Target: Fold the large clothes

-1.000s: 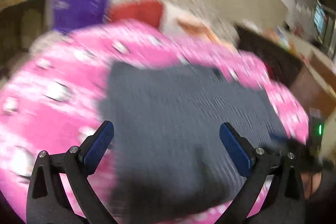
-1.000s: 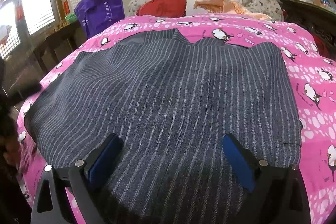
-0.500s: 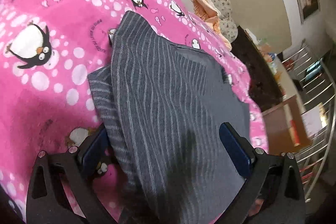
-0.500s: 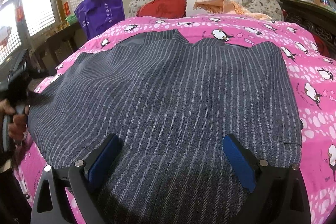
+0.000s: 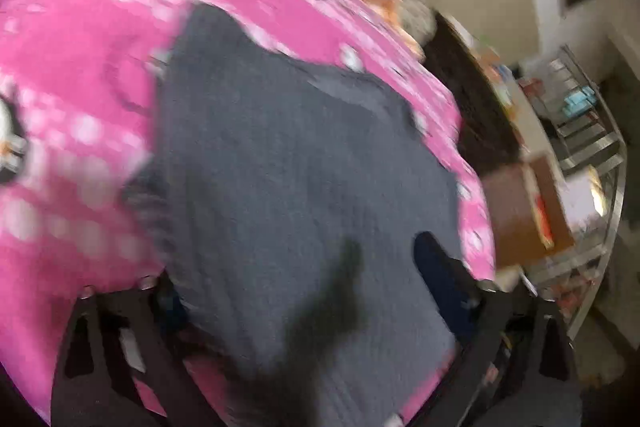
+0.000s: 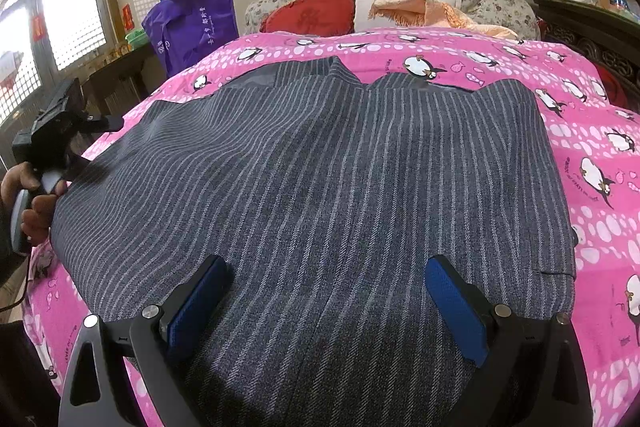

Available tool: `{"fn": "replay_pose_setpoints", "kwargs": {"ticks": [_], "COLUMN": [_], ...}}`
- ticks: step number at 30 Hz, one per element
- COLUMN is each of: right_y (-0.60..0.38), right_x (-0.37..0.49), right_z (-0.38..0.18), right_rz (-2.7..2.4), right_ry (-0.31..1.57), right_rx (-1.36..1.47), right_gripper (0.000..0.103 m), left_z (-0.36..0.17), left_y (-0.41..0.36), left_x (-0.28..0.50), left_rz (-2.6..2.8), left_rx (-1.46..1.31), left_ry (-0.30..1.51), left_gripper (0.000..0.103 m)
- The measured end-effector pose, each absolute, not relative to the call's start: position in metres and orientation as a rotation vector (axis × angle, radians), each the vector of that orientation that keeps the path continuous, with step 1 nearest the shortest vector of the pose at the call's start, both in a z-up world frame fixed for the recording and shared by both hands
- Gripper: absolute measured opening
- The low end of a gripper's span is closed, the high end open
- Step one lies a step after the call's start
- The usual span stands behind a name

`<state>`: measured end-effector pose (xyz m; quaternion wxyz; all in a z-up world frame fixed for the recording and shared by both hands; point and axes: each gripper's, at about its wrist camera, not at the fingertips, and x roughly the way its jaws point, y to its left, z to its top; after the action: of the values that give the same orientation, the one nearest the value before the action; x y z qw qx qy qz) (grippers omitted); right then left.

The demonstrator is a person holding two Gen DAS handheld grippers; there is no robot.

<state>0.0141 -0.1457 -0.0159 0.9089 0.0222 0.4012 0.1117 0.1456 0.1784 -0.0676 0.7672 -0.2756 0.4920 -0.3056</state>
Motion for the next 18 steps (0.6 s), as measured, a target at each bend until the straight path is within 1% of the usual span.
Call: {"fn": "replay_pose_setpoints", "kwargs": {"ticks": [3, 5, 6, 8, 9, 10, 11, 12, 13, 15, 18], "right_y": [-0.145, -0.145, -0.145, -0.147, -0.150, -0.157, -0.168, -0.177, -0.191, -0.210, -0.252], "right_x": [0.015, 0.015, 0.016, 0.015, 0.011, 0.003, -0.007, -0.011, -0.013, -0.011, -0.004], "right_z": [-0.016, -0.015, -0.013, 0.003, 0.013, 0.030, 0.047, 0.054, 0.057, 0.049, 0.030], "right_rz": [0.231, 0.230, 0.229, 0.176, 0.152, 0.132, 0.121, 0.110, 0.074, 0.015, -0.061], "right_ry": [0.828, 0.833, 0.848, 0.857, 0.834, 0.772, 0.701, 0.680, 0.691, 0.728, 0.800], "right_rx": [0.047, 0.048, 0.049, 0.032, 0.018, 0.004, -0.007, -0.019, -0.053, -0.099, -0.032], "right_gripper": [0.099, 0.099, 0.099, 0.094, 0.085, 0.083, 0.084, 0.088, 0.090, 0.090, 0.090], "left_z": [-0.052, -0.059, -0.068, -0.069, -0.066, -0.063, -0.062, -0.061, -0.063, -0.069, -0.071], "left_y": [0.175, 0.182, 0.184, 0.177, 0.166, 0.160, 0.154, 0.150, 0.150, 0.153, 0.145], "left_x": [0.135, 0.144, 0.151, 0.150, 0.147, 0.143, 0.139, 0.137, 0.138, 0.143, 0.151], "left_rz": [-0.678, -0.598, -0.543, -0.552, -0.594, -0.630, -0.668, -0.680, -0.676, -0.679, -0.657], "left_rx": [-0.494, -0.476, -0.440, -0.387, -0.329, -0.301, -0.264, -0.215, -0.177, -0.182, -0.186], "left_ry": [1.006, 1.033, 1.066, 1.071, 1.097, 1.107, 1.108, 1.102, 1.104, 1.101, 1.095], "left_gripper": [0.090, 0.090, 0.087, 0.087, 0.087, 0.087, 0.087, 0.087, 0.087, 0.087, 0.088]}}
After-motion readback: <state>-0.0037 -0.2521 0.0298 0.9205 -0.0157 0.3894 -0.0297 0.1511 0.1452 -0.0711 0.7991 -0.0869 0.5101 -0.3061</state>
